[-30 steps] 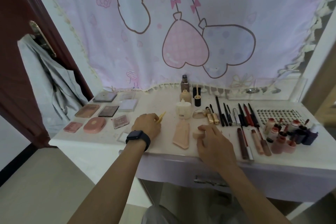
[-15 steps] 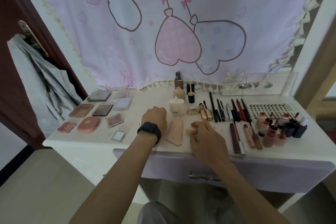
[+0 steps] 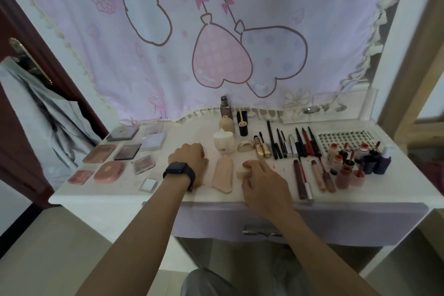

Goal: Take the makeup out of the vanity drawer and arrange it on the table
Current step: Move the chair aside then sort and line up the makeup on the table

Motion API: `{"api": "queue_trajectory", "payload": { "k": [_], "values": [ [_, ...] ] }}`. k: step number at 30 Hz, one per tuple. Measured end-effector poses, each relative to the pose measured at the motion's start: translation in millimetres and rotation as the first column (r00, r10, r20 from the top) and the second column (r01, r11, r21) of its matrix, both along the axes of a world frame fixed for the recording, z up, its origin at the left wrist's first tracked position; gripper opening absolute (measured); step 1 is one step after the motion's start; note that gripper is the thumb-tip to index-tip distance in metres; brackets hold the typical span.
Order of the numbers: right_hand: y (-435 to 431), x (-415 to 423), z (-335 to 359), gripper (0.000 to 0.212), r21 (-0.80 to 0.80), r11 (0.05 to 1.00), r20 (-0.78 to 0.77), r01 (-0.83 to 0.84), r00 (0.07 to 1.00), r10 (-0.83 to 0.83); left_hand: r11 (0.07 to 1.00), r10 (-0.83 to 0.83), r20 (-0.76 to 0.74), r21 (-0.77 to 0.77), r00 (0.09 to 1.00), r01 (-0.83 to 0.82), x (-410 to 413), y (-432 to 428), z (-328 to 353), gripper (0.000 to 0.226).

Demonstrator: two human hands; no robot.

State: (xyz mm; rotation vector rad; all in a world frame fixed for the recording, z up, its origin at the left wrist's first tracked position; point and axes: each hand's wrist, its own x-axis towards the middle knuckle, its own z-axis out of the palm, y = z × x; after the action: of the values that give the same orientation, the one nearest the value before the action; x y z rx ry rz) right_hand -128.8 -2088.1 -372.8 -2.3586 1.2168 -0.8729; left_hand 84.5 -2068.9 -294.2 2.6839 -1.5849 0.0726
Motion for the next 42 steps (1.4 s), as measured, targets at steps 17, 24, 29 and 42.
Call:
{"api": "queue_trajectory", "payload": {
  "k": [17, 24, 29, 42],
  "values": [
    [3.5, -1.4, 4.8, 0.035, 0.001, 1.000, 0.024, -0.003, 1.000, 0.003, 0.998, 0.015, 0.056, 0.056, 0.998, -0.018, -1.9, -6.3, 4.4, 0.026],
    [2.6, -0.4, 3.7, 0.036, -0.012, 1.000, 0.014, 0.007, 1.000, -0.007, 0.986, 0.117, -0.335, -0.073, 0.935, -0.149, 1.0, -8.3, 19.4, 0.038],
    [2.7, -0.9, 4.6, 0.035, -0.013, 1.000, 0.009, 0.010, 1.000, -0.010, 0.944, 0.079, -0.613, -0.207, 0.786, -0.256, 13.8, -0.3, 30.5, 0.029],
    [2.7, -0.9, 5.4, 0.033, -0.023, 1.000, -0.016, 0.008, 1.000, -0.008, 0.919, -0.080, -0.948, -0.190, 0.308, -0.346, 37.5, 35.8, 40.1, 0.031]
  ]
}}
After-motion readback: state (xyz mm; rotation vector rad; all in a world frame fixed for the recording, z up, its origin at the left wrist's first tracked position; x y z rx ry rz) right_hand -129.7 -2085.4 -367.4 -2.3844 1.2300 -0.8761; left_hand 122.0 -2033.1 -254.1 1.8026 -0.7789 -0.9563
